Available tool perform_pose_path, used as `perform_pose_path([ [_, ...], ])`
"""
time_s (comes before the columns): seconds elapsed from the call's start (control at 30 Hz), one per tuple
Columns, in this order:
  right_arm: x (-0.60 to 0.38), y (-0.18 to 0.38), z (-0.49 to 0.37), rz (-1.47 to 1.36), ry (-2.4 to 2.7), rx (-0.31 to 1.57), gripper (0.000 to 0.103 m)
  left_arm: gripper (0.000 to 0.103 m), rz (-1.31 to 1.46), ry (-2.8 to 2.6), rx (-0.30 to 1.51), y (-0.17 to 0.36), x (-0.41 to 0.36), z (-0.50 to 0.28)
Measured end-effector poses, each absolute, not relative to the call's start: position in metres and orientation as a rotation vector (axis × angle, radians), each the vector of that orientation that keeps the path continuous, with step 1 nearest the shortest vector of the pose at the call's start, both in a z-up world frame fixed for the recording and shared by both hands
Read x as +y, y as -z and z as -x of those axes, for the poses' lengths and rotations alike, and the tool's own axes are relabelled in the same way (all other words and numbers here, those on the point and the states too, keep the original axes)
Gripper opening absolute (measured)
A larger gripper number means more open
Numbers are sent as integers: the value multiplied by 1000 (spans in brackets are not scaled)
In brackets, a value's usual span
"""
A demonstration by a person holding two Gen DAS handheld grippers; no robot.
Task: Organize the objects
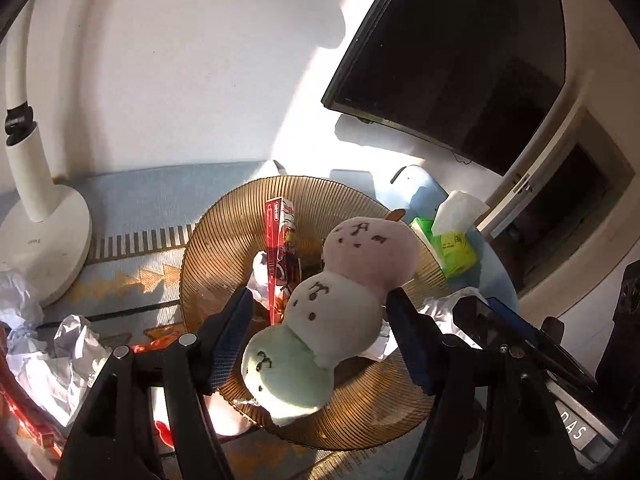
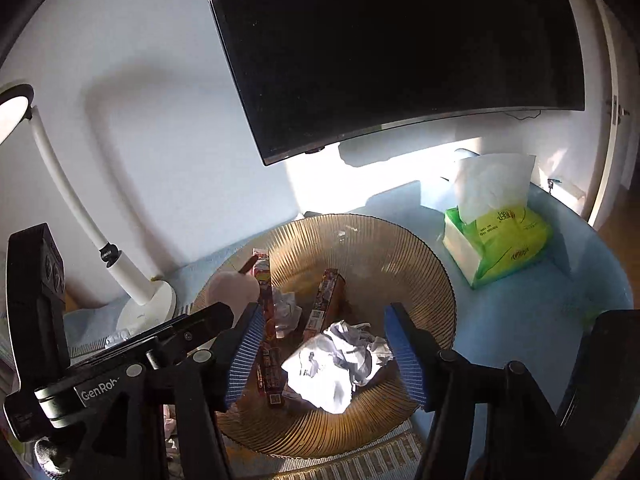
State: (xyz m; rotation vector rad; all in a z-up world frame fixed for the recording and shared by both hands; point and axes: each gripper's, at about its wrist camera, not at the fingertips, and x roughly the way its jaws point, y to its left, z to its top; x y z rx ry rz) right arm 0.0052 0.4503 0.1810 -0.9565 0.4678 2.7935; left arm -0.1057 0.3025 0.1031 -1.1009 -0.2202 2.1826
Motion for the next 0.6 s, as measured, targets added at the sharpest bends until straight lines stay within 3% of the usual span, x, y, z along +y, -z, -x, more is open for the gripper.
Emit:
perform_pose_path([
  [0.2, 443, -185, -20, 957, -2824, 500, 62, 68, 1068, -2202, -219, -112, 285, 94],
  [0.6, 339, -183, -74, 1007, -2983, 299, 78, 70, 909, -2569, -40, -148, 195, -2],
])
